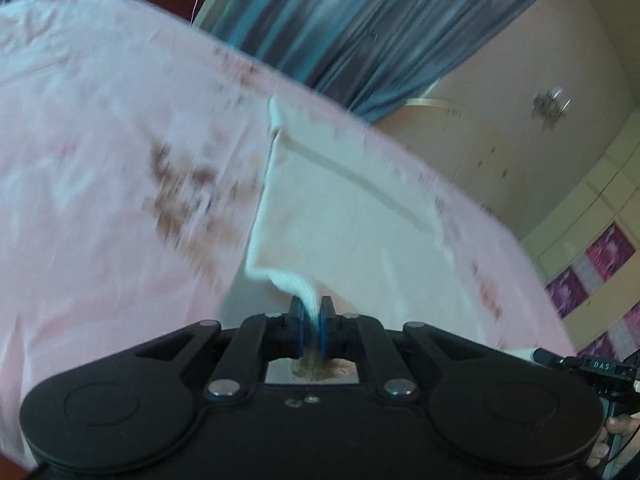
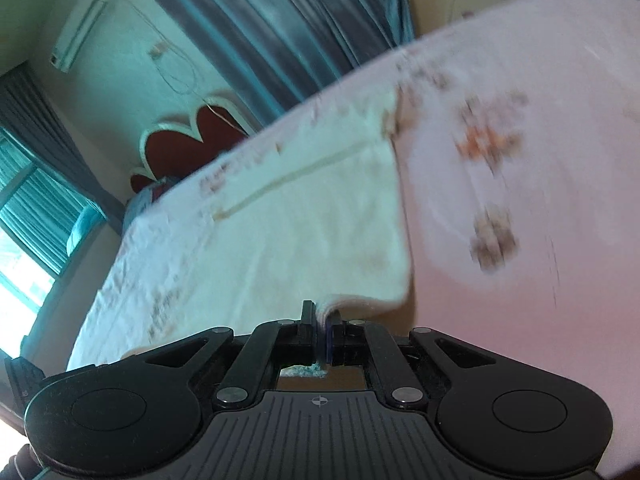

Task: Fold small clothes
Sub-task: 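Grasp the sweater's end edge with the left gripper and lift it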

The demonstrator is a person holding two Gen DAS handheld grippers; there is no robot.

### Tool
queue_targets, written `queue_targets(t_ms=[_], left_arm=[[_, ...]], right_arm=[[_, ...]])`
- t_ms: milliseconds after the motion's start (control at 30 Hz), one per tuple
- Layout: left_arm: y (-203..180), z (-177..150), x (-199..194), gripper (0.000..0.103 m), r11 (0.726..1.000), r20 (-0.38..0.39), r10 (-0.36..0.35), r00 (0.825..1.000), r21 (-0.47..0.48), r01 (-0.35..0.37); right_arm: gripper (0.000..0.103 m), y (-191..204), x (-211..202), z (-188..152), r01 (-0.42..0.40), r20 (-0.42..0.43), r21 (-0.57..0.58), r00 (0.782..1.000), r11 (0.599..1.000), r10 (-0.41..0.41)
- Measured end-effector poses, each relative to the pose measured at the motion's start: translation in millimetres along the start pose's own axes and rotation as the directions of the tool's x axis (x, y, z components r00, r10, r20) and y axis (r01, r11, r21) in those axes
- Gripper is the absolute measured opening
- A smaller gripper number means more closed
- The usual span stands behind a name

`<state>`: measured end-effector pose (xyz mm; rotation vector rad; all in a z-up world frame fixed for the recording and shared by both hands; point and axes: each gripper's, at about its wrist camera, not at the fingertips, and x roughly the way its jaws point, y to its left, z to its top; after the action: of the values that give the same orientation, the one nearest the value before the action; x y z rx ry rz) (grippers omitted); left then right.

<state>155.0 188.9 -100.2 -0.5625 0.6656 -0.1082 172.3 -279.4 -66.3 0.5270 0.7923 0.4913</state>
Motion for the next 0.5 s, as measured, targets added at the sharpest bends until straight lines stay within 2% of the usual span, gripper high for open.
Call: queue_targets(t_ms=[133, 267, 500], left_arm=[[-17.7, 33.9, 8.7, 0.006, 0.999, 0.061, -0.019, 0.998, 0.028, 0.018], [-27.3, 81.5, 39.8, 0.006, 0.999, 0.104, -0.037, 0.994, 0.042, 0.033], [-29.1, 163.2, 128.2, 0.006, 0.997, 0.079, -0.043, 0.996, 0.074, 0.037]], right_arm=[[0.003, 16.4, 13.7, 40.9, 0.016, 0.032, -0.051, 0.999, 0.999, -0.015], [0.003, 17.0, 40.9, 90.5, 0.031, 0.088, -0.065, 0.996, 0.997, -0.025], [0.003, 0.4, 121.1, 179.3, 0.085, 0.094, -0.054, 0.992, 0.995, -0.079]])
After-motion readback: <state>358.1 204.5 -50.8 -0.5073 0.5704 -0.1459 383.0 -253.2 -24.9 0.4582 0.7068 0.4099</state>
